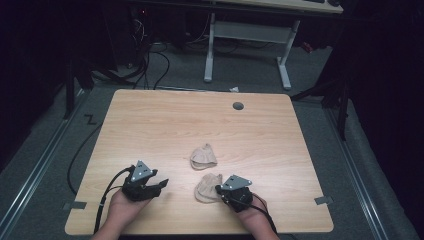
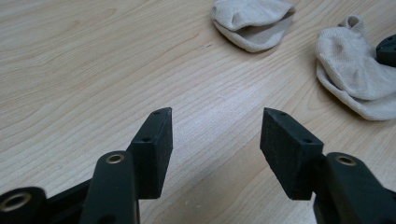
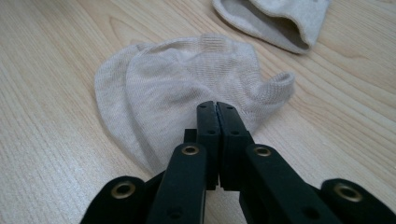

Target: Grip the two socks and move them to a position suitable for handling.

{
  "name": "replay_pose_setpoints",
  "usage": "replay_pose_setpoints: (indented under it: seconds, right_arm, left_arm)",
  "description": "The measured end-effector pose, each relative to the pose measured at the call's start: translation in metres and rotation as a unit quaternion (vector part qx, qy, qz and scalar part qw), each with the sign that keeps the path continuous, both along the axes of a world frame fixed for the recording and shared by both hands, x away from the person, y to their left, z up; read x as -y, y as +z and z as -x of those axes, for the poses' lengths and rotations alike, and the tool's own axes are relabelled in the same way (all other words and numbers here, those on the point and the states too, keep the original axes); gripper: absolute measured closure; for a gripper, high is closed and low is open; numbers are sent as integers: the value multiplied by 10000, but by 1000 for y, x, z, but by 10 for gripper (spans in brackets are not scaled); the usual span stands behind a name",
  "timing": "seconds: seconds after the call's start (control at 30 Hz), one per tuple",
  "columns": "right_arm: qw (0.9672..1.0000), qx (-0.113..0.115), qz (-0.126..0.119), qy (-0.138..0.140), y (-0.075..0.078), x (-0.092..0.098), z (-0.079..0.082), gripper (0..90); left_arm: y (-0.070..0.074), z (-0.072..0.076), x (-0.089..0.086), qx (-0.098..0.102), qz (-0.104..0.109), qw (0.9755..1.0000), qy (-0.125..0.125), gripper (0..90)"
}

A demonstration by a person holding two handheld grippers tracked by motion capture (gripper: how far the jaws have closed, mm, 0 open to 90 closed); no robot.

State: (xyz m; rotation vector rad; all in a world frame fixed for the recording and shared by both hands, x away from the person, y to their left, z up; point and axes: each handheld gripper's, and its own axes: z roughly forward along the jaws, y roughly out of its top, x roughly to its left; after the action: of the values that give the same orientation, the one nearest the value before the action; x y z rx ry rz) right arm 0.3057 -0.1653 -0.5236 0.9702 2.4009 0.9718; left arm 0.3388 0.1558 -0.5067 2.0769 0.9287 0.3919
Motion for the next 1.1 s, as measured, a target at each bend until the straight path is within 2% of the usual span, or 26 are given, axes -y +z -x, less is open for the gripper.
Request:
replay_pose_setpoints:
  seconds: [0.1,0.13,0.23,0.27,0.33,0.4,0.43,0.47,0.5,0.6,0.7,0.77,0.8,0.87,0.9,0.97,1.1]
  right_arm:
    - [9999,82,-107,-56,6,-1,1,845]
    - [9994,211,-272,-55,14,-4,3,824]
    - [9987,232,-462,-19,20,-9,4,795]
    - [9981,224,-566,45,22,-17,4,765]
    - [9983,189,-544,100,21,-26,4,710]
    - [9989,147,-419,135,17,-35,3,649]
    - [9989,147,-419,135,17,-35,3,649]
    - [9996,91,-232,135,11,-42,2,591]
    - [9996,91,-232,135,11,-42,2,591]
    - [9999,71,-14,114,3,-48,-1,560]
    - [9999,73,89,112,-1,-50,-3,567]
    - [9999,66,96,113,-3,-51,-3,646]
    - [9999,66,96,113,-3,-51,-3,646]
    - [9998,90,123,88,-3,-51,-2,761]
    - [9998,90,123,88,-3,-51,-2,761]
    - [9999,85,91,87,-2,-49,-2,816]
    - [9998,150,7,94,2,-48,-1,835]
  left_arm:
    - [0,0,1,0,7,10000,-15,444]
    - [0,0,2,-1,6,10000,-15,444]
    - [0,0,3,-22,-5,10000,-54,444]
    - [0,0,4,-22,2,10000,-61,444]
    - [0,2,5,-15,8,10000,-88,444]
    - [0,2,6,-8,9,10000,-97,444]
    - [0,2,6,-9,-2,9999,-109,444]
    - [1,3,7,-17,-21,9999,-127,444]
    - [1,3,7,-17,-21,9999,-127,444]
    - [1,3,7,-18,-20,9999,-124,444]
    - [1,3,7,-29,-1,9999,-121,444]
    - [1,3,8,-29,-18,9999,-137,444]
    - [1,3,8,-29,-18,9999,-137,444]
    - [1,4,9,-24,-30,9999,-161,444]
    - [1,4,10,-30,-35,9998,-178,444]
    - [0,4,11,-25,-38,9998,-180,444]
    - [0,5,13,-56,-63,9998,-199,444]
